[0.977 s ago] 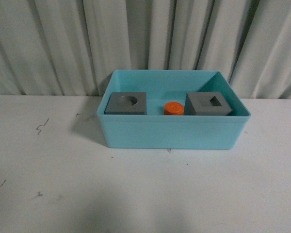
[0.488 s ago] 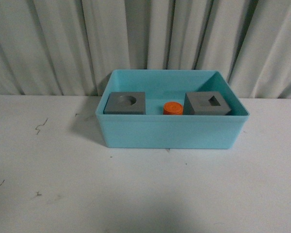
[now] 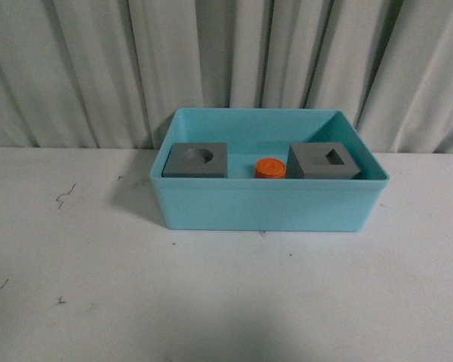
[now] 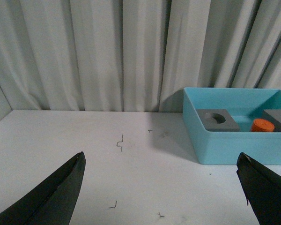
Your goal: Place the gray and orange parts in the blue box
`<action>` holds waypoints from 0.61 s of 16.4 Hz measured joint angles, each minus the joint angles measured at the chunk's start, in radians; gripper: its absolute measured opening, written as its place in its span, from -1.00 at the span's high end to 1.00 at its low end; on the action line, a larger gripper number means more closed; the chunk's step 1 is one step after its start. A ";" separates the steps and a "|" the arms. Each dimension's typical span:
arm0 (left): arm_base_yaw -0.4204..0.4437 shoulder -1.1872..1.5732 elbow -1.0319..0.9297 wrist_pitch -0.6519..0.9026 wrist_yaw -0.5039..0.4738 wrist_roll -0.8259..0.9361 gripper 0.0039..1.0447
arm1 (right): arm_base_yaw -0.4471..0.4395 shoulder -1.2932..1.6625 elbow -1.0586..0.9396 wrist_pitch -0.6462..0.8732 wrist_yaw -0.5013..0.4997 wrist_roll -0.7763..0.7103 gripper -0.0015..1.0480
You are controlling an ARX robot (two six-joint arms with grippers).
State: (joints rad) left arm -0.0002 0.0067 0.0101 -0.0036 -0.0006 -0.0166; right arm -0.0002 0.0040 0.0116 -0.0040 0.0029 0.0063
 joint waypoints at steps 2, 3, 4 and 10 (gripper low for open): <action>0.000 0.000 0.000 0.000 0.000 0.000 -0.88 | 0.000 0.000 0.000 0.000 0.000 0.000 0.96; 0.000 0.000 0.000 0.000 0.000 0.000 -0.88 | 0.000 0.000 0.000 0.000 0.000 0.000 0.96; 0.000 0.000 0.000 0.000 0.000 0.000 -0.88 | 0.000 0.000 0.000 0.000 0.000 0.000 0.96; 0.000 0.000 0.000 0.000 0.000 0.000 -0.88 | 0.000 0.000 0.000 0.000 0.000 0.000 0.31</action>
State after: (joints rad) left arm -0.0002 0.0067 0.0101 -0.0036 -0.0006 -0.0166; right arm -0.0002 0.0040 0.0116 -0.0040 0.0029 0.0059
